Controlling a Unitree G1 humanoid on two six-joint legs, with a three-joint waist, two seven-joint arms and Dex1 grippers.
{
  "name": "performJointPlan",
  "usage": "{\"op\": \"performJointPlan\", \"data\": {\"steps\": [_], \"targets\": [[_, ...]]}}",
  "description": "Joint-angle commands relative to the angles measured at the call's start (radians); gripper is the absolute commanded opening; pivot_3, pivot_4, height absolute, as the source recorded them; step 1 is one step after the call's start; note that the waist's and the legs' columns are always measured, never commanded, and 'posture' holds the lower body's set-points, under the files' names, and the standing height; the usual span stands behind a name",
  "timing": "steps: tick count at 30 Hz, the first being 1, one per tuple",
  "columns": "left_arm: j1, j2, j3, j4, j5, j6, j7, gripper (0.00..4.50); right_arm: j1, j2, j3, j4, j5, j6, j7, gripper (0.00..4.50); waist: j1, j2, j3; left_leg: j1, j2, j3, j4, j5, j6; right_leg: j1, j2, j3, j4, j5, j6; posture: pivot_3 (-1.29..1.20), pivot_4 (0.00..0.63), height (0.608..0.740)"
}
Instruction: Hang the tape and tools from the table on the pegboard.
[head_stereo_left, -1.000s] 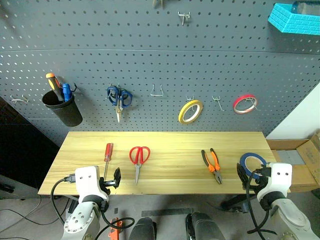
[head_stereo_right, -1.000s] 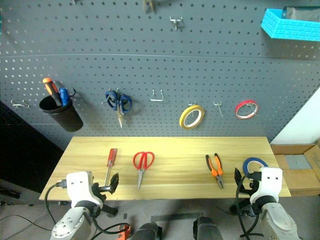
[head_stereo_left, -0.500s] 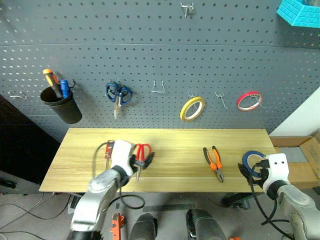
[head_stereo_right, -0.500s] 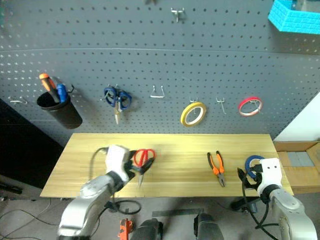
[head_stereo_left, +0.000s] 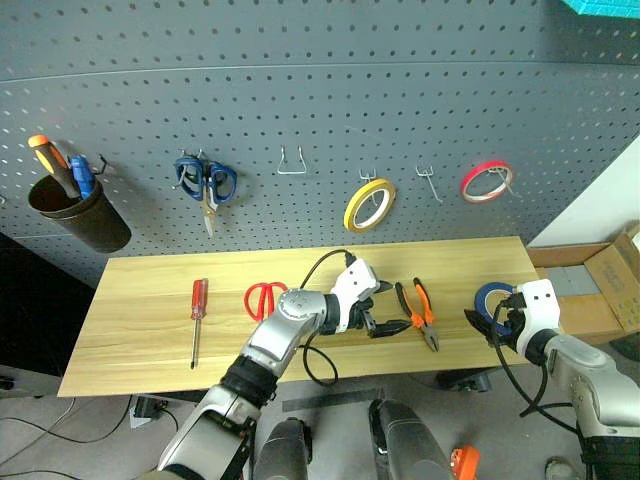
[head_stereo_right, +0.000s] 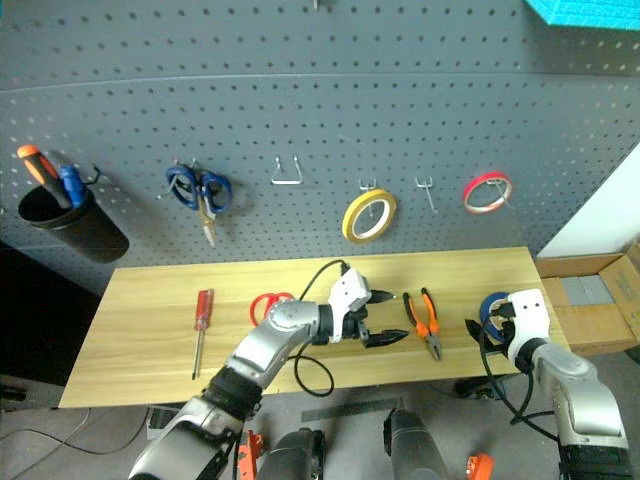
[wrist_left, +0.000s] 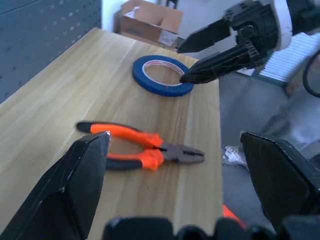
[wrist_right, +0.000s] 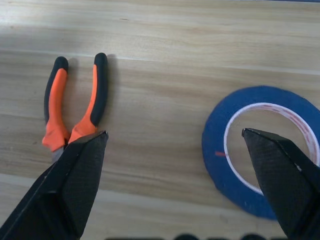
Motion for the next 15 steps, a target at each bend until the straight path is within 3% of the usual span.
{"op": "performJointPlan", "data": {"steps": [1, 9, 15], "targets": [[-0.057, -0.050, -0.020, 0.105, 0.034, -0.096, -0.038, 4.45, -0.041, -0.030, 0.010, 0.060, -0.016, -0.025, 0.038, 4.50, -0.003, -0.002, 0.013, 0.000, 0.000, 0.000, 0.000, -0.001, 0.001, 0.000, 0.000, 0.000, 0.000, 0.000, 0.001, -0.19, 0.338, 0.740], [-0.171, -0.164, -0.021, 0.314, 0.089, -0.236, -0.083, 4.45, -0.178, -0.042, 0.052, 0.315, -0.072, -0.120, 0.083, 4.50, -0.003, -0.004, 0.047, -0.001, -0.001, 0.002, 0.001, -0.003, 0.005, -0.001, -0.003, 0.002, -0.001, 0.003, -0.002, -0.18, 0.372, 0.740], [-0.228, -0.196, 0.008, 0.389, 0.095, -0.272, -0.092, 4.45, -0.251, -0.026, 0.037, 0.468, -0.067, -0.119, 0.094, 4.50, -0.005, -0.006, 0.065, -0.002, -0.001, 0.005, 0.001, -0.003, 0.005, -0.002, -0.003, 0.004, 0.000, 0.003, 0.000, -0.18, 0.390, 0.740]]}}
